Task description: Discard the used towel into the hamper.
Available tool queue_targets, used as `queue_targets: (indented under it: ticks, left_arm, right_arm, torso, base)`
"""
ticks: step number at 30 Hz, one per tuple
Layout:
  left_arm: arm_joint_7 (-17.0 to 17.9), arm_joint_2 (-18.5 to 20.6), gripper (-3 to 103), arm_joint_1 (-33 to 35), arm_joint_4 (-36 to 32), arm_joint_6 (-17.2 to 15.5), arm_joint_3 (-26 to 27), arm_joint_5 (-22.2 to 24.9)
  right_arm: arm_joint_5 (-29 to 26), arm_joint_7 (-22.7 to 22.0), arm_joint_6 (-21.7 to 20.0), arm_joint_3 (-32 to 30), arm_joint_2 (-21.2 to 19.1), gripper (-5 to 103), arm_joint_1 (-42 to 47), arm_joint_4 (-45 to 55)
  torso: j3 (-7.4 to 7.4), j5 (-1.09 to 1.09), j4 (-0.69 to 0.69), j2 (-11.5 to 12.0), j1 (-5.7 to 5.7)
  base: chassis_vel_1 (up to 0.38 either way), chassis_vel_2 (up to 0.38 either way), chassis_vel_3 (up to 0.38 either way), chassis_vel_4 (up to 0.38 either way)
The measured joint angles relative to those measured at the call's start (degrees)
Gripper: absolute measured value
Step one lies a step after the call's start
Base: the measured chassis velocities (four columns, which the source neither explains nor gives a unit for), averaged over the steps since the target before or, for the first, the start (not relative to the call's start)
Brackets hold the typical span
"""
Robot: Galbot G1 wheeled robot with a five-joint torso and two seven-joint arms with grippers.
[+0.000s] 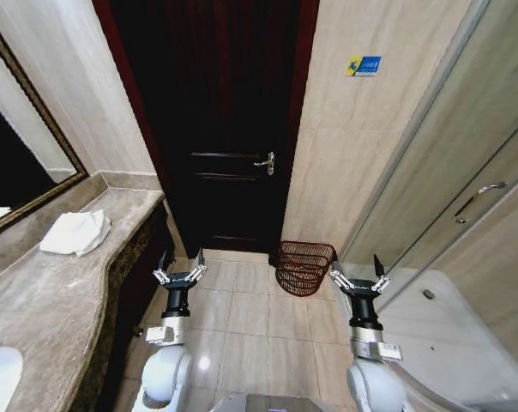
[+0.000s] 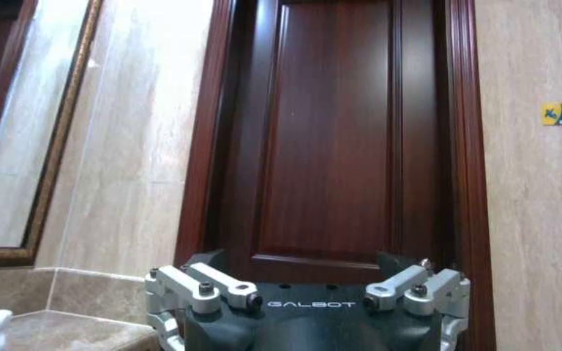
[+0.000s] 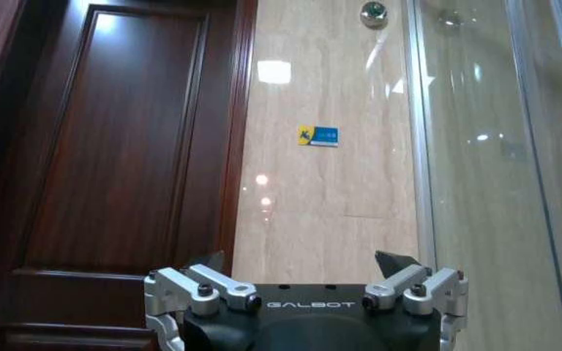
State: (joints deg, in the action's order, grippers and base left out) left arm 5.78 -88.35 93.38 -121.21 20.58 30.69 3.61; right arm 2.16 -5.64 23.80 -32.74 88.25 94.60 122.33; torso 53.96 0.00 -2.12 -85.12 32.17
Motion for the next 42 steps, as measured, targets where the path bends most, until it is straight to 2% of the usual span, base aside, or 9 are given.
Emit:
queue_targets:
  ticks: [34, 42]
  left_arm:
    - [0.3, -0.1, 100, -0.3, 0.5, 0.1, 0.2, 0.2]
    - [1.8, -0.2, 100, -0.4, 0.8, 0.3, 0.5, -0.7]
  right_arm:
    - [-1.1, 0.6, 0.0, 0.1, -0.3, 100, -0.6, -0.4]
    - [-0.9, 0.7, -0.1, 0.0, -0.2, 100, -0.2, -0.3]
  torso:
    - [0.01, 0.0, -0.01, 0.0, 0.03]
    - [0.01, 0.0, -0.02, 0.0, 0.03]
  base:
    - [0.088, 0.087, 0.084, 0.089]
    - [0.095, 0.098, 0.095, 0.105]
